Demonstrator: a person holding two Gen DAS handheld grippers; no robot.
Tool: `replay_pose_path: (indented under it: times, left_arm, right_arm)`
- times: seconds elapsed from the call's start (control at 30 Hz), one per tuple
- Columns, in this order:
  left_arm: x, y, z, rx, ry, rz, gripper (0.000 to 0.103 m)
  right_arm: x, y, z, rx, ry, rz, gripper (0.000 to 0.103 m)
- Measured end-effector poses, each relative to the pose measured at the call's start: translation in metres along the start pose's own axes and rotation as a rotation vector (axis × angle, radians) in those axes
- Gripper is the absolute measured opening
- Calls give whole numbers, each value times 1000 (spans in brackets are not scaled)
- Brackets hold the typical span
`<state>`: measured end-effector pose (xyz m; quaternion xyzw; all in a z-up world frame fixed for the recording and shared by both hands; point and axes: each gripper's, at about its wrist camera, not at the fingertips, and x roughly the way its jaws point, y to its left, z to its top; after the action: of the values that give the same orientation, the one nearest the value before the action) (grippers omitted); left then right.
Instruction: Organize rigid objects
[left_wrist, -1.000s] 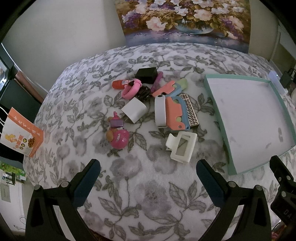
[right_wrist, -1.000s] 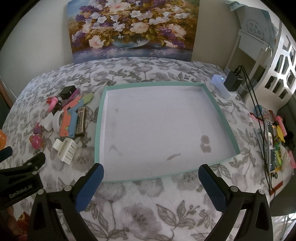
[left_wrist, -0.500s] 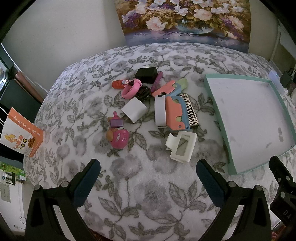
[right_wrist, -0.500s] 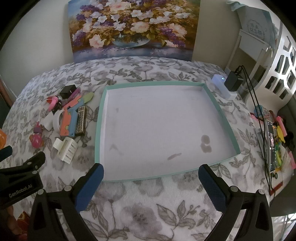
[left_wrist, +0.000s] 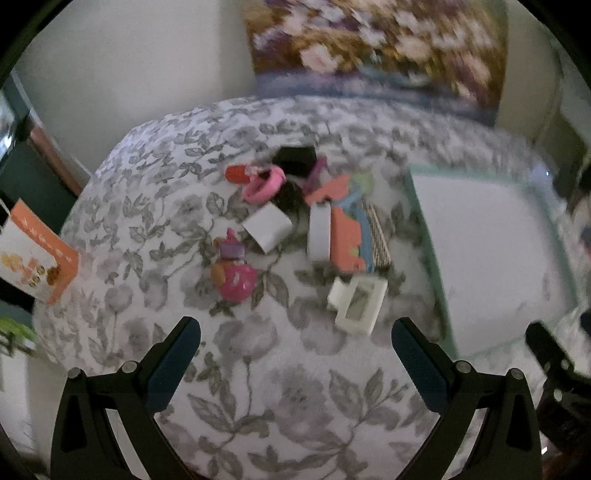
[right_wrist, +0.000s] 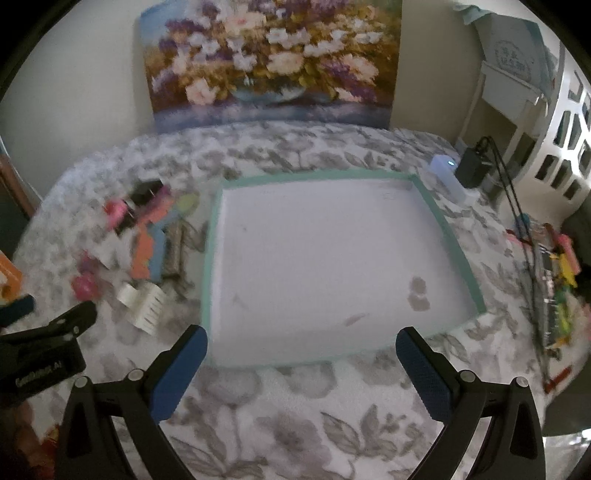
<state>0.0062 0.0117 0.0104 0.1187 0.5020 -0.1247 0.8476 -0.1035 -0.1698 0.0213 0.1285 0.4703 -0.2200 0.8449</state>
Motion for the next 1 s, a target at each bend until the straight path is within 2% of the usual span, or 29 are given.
replay_pose_path:
  times: [0.1,0.23,0.33,0.5,0.63,0.8,1.0]
  left_arm:
    - [-3,15,15,-76,-13,-39,103]
    - [-10,24,41,-139,-48,-56,103]
    - [-15,25,58,-161,-85,-42,103]
    - [-2,23,73,-187,-64,-50,103]
    - [17,29,78,-199,-10,-4,103]
    - [33,59,76,-204,43,56,103]
    - [42,103,68,-255,76,107,103]
  right_arm:
    - [-8,-4,11,42,-44,81,103]
    - [-21,1,33,38,-118,96,103]
    - [-24,6,53,44,-160,110,103]
    - [-5,21,72,23,-116,148,103]
    - [18,43,77,-23,-63,168,103]
    - [32,70,78,-84,-80,170,103]
    - [49,99,73,-85,-21,222,103]
